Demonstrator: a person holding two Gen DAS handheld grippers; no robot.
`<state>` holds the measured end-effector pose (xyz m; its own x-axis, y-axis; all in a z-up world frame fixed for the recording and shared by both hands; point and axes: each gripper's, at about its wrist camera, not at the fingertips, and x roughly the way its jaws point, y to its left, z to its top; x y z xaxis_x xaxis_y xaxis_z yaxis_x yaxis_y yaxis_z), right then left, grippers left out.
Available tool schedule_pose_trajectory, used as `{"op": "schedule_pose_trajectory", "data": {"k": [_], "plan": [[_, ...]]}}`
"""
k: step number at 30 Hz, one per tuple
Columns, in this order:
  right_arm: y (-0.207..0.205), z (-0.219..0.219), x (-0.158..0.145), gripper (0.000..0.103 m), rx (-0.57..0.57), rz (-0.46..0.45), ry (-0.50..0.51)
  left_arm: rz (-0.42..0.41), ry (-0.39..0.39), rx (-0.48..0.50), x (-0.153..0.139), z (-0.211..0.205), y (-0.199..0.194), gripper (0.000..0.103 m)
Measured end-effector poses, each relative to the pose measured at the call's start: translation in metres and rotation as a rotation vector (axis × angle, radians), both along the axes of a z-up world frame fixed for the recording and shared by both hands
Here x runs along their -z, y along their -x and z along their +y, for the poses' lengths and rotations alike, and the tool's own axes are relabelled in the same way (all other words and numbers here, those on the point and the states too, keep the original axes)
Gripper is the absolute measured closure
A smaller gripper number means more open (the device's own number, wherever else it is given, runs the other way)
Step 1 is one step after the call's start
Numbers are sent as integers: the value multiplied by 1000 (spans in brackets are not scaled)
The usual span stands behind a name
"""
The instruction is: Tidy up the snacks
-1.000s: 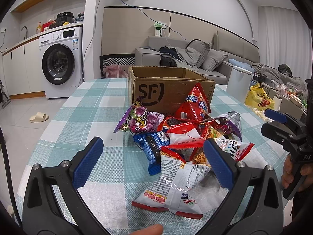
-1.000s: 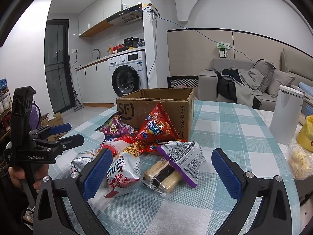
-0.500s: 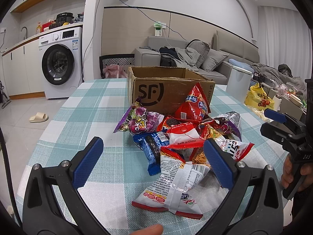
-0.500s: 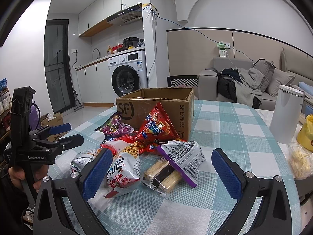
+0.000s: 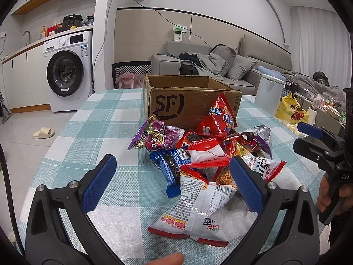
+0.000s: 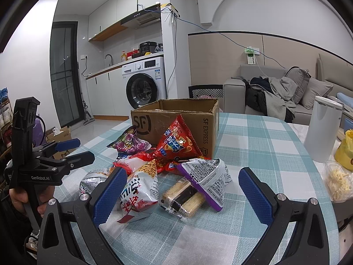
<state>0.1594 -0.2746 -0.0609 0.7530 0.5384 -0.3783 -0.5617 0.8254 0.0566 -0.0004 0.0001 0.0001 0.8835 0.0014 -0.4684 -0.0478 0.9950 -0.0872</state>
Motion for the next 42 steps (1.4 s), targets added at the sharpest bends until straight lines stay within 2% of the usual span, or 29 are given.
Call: {"op": "schedule_pose_trajectory", "data": {"k": [16, 23, 30, 34, 38, 42], "plan": [[-7, 0, 5, 0, 21, 22, 17, 1, -12, 8, -1, -4, 3, 1], [-15, 9, 8, 0, 32, 64, 76, 31, 26, 27, 2, 1, -1, 1], [-20, 26, 12, 0, -56, 158, 114, 77, -22, 34, 0, -1, -3, 1], [-18, 35, 13, 0, -93, 187, 117, 115, -3, 63, 3, -1, -3, 1], [-19, 43, 16, 1, -128, 219, 130, 160, -33, 68, 9, -5, -8, 1], [-21, 52, 20, 9, -163, 245, 155, 201, -23, 105, 16, -6, -13, 4]]}}
